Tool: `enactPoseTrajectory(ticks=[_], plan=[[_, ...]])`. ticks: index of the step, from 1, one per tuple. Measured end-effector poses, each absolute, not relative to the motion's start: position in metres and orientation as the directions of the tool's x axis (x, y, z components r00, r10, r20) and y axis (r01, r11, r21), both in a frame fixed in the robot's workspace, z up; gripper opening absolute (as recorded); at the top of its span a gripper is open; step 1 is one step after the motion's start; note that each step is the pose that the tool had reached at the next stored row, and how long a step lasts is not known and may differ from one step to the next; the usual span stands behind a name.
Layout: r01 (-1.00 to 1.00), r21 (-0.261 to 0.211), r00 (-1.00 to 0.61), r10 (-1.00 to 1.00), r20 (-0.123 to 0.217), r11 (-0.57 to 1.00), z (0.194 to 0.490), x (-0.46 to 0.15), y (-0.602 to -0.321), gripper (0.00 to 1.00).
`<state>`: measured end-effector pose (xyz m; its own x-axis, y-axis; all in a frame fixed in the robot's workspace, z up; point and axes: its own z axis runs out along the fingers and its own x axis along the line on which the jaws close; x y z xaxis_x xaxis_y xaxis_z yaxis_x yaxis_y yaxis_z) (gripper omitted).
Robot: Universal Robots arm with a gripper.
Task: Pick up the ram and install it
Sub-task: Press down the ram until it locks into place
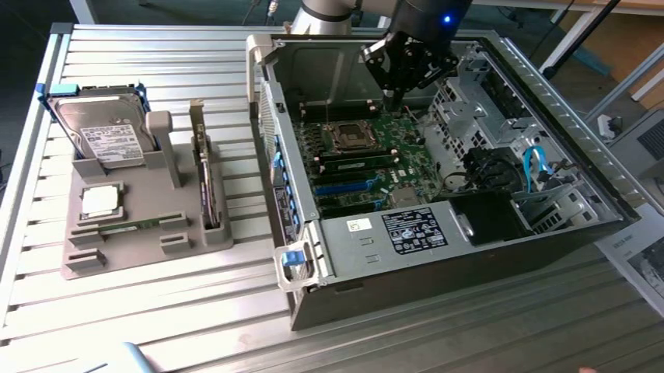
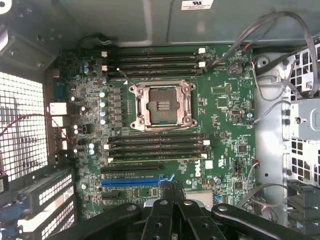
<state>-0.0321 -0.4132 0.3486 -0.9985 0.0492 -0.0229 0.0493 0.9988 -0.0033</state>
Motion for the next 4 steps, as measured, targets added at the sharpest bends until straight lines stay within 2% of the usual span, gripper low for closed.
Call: enactPoseTrajectory(ticks=[4], plan=[[0.049, -0.003, -0.999, 0.049, -0.023, 0.999, 0.3486, -0.0321, -0.4132, 0.10]])
